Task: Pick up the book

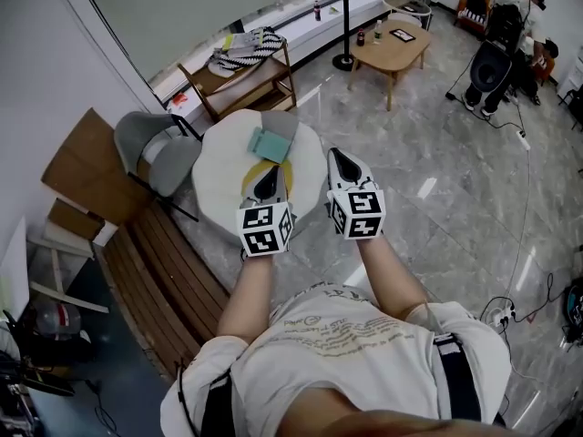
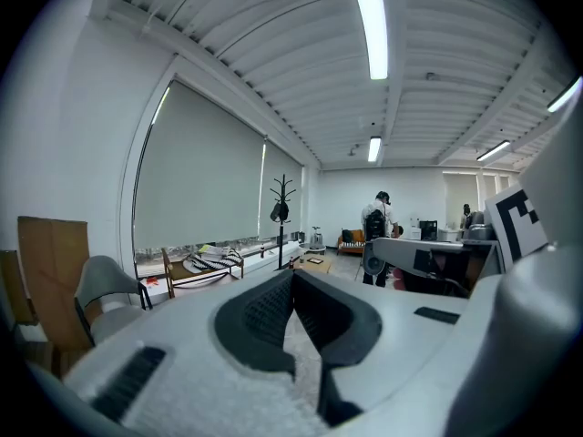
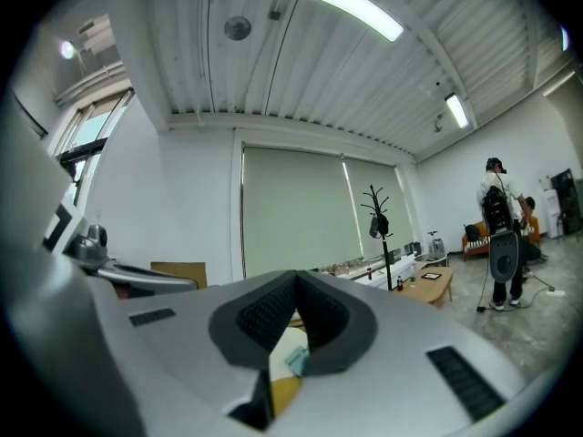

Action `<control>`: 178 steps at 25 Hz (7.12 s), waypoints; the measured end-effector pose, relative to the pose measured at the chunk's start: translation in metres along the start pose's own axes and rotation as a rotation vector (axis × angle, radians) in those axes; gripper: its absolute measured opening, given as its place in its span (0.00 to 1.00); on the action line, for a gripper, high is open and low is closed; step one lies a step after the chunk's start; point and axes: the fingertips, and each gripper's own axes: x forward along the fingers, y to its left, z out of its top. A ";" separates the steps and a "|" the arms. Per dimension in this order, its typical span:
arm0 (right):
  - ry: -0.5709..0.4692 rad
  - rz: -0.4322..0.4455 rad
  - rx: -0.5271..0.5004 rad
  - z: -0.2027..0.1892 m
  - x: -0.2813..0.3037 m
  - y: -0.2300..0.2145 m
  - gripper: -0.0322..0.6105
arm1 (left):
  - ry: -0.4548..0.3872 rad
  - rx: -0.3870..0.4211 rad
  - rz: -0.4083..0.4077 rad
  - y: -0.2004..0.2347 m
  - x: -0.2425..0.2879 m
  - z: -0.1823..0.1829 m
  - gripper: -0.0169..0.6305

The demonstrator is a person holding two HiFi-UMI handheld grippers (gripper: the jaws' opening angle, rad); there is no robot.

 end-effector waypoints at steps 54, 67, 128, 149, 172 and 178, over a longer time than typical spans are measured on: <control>0.048 0.072 0.007 -0.019 0.101 -0.015 0.09 | 0.029 -0.067 0.001 0.051 0.095 -0.011 0.05; 0.096 0.147 0.036 -0.024 0.222 0.048 0.09 | 0.029 -0.095 0.045 0.168 0.136 0.007 0.05; 0.424 0.393 -0.083 -0.159 0.545 0.036 0.09 | 0.239 -0.382 0.298 0.366 0.365 -0.103 0.05; 0.665 0.412 -0.045 -0.347 0.595 -0.031 0.09 | 0.475 -0.428 0.292 0.367 0.448 -0.286 0.05; 0.818 0.332 0.065 -0.522 0.585 -0.132 0.09 | 0.731 -0.103 0.043 0.393 0.604 -0.465 0.43; 0.854 0.326 0.066 -0.548 0.576 -0.150 0.09 | 0.806 -0.067 0.048 0.437 0.632 -0.509 0.48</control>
